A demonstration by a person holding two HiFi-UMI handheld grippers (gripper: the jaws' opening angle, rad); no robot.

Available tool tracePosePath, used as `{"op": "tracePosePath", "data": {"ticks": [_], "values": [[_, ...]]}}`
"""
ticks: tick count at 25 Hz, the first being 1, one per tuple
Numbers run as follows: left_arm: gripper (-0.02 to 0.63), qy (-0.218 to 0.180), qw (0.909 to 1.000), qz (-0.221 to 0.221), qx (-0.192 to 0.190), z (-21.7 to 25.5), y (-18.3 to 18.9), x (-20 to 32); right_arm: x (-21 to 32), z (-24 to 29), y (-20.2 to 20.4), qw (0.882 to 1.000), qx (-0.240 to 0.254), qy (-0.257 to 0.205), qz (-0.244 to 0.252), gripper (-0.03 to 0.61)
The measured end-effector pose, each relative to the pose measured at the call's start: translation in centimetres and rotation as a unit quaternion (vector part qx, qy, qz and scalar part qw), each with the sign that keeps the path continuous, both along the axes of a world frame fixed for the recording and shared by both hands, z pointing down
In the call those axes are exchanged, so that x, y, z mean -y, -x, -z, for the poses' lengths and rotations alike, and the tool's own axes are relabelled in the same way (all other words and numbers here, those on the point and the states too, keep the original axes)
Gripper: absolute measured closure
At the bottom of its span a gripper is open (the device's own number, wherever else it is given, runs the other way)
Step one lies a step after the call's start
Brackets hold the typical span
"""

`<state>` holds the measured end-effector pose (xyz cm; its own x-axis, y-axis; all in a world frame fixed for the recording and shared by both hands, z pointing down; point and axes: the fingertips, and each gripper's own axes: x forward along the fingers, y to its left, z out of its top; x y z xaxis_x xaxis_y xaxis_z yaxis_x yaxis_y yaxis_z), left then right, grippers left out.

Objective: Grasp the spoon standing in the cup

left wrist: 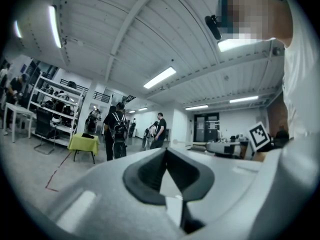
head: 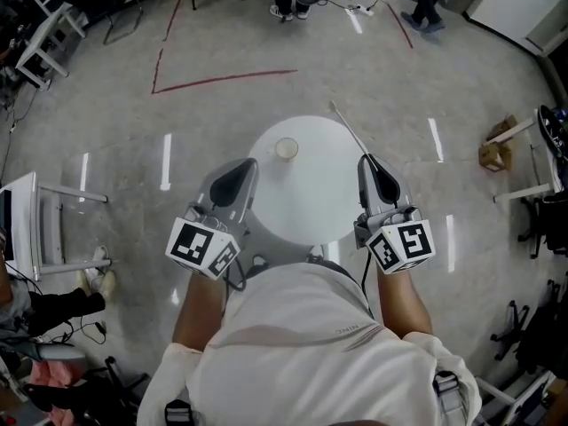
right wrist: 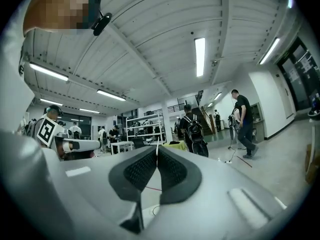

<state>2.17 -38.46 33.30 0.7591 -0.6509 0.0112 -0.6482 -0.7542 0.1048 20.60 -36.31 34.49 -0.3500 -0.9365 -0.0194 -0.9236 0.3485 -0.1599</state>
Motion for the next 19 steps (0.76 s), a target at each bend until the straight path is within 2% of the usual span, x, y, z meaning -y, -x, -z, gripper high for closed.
{"op": "tracePosePath", "data": {"ticks": [5, 19], "values": [[0.611, -0.001, 1.0000, 0.003, 0.001, 0.0, 0.0, -0.4, -0.2, 0.4, 0.3, 1.000, 0.015, 0.004, 0.011, 0.569], [0.612, 0.000, 0.9999, 0.011, -0.007, 0.5, 1.4, -0.2, 0.1, 1.0, 2.0, 1.000, 0.011, 0.008, 0.027, 0.568]]}}
